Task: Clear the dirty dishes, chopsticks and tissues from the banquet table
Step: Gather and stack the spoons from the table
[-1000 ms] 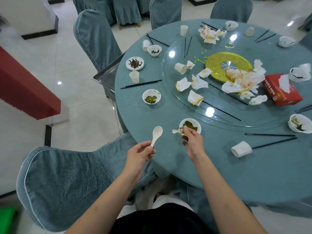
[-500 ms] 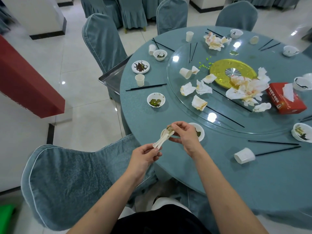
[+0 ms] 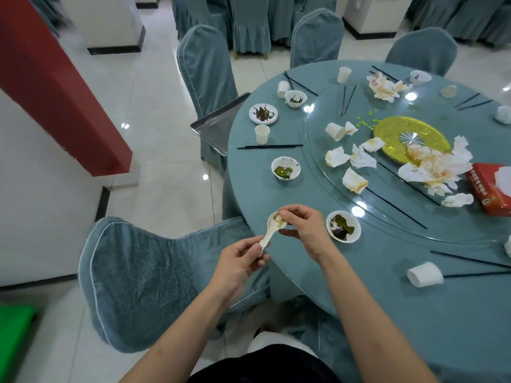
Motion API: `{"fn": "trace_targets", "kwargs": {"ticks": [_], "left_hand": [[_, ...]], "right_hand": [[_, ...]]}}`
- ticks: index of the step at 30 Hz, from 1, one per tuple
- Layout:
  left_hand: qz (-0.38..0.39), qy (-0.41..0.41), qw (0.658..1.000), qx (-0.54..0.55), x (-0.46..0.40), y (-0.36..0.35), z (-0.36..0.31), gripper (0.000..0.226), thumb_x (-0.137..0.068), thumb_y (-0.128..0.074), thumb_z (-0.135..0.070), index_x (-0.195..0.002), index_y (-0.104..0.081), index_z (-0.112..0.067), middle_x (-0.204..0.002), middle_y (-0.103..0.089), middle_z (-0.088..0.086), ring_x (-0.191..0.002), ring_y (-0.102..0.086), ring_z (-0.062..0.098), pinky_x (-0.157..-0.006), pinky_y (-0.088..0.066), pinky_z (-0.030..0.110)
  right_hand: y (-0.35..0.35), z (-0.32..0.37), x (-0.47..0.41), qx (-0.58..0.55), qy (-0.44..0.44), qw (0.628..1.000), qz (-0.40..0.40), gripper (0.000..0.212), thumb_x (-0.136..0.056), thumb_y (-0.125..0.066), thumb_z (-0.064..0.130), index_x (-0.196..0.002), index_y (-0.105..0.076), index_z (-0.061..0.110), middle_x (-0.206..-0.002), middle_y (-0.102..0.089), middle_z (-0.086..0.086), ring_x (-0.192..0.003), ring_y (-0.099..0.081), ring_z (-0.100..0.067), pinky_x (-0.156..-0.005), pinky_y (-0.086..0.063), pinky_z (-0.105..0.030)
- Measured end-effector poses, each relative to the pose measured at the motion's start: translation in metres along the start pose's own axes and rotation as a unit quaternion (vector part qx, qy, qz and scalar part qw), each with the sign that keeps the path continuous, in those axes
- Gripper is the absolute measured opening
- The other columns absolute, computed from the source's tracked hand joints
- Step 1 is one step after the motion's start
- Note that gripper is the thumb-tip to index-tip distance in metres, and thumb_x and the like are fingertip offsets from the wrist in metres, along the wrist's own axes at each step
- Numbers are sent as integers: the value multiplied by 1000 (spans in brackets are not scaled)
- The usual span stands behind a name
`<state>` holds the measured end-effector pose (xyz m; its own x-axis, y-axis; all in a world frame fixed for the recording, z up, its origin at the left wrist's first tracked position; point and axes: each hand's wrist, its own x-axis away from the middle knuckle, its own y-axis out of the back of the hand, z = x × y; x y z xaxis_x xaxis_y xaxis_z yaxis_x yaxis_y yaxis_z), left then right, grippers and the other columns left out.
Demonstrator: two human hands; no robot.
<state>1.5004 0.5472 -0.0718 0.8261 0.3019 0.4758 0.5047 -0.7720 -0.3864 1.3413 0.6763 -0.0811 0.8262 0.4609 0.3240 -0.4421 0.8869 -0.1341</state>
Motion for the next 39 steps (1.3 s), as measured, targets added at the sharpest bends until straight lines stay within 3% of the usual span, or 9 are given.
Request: {"fn": "trace_targets", "kwargs": {"ticks": [5, 9, 15, 20, 26, 36, 39], "left_hand": [[6, -21, 1000, 17, 22, 56, -20, 24, -103, -55, -4, -121, -71, -3, -110, -71, 21, -83, -64, 19, -79, -57, 24], [-6, -30, 998, 49, 43, 112, -40, 29, -107, -48, -13, -120, -71, -1, -109, -69, 23, -83, -63, 18, -74, -56, 21], [-10, -40, 995, 87, 80, 194, -69, 43, -106, -47, -31, -124, -67, 3, -109, -70, 21, -78, -64, 15, -73, -57, 21], [-8, -60, 996, 70, 118, 266, -94, 31, -100, -60, -16, -123, -69, 3, -105, -68, 18, -79, -61, 15, -80, -56, 24], [-46, -76, 993, 75, 150, 340, -109, 23, -101, -58, -6, -119, -70, 2, -104, -68, 21, -76, -59, 15, -84, -52, 31], [-92, -108, 990, 21, 157, 425, -143, 23, -104, -56, -10, -119, -73, -7, -110, -72, 25, -83, -62, 18, -81, -53, 28], [-104, -109, 989, 4, 149, 450, -156, 24, -105, -54, -9, -122, -72, -9, -113, -74, 17, -84, -63, 18, -83, -54, 28]], "right_hand": [[-64, -1, 11, 26, 19, 999, 6, 8, -95, -70, 8, -99, -74, 3, -90, -77, -12, -84, -72, -18, -74, -62, -37], [-129, -8, 25, 41, 35, 999, 2, 7, -92, -73, 7, -97, -75, 3, -96, -75, -23, -87, -71, -25, -80, -63, -44], [-221, -18, 48, 69, 57, 996, -9, 8, -93, -73, 11, -99, -78, 7, -93, -77, -13, -89, -74, -21, -72, -61, -32], [-302, -34, 72, 68, 69, 995, -2, 12, -94, -73, 13, -102, -77, 6, -93, -78, -11, -90, -75, -21, -74, -63, -35], [-385, -51, 84, 66, 50, 996, 27, 14, -94, -74, 16, -101, -76, 4, -92, -78, -12, -89, -75, -22, -74, -61, -35], [-487, -49, 66, 65, 33, 994, 79, 15, -95, -72, 16, -102, -73, 2, -92, -78, -11, -91, -75, -28, -79, -63, -40], [-516, -54, 51, 52, 23, 995, 85, 17, -95, -71, 16, -103, -72, 1, -96, -77, -16, -91, -75, -30, -81, -63, -41]]}}
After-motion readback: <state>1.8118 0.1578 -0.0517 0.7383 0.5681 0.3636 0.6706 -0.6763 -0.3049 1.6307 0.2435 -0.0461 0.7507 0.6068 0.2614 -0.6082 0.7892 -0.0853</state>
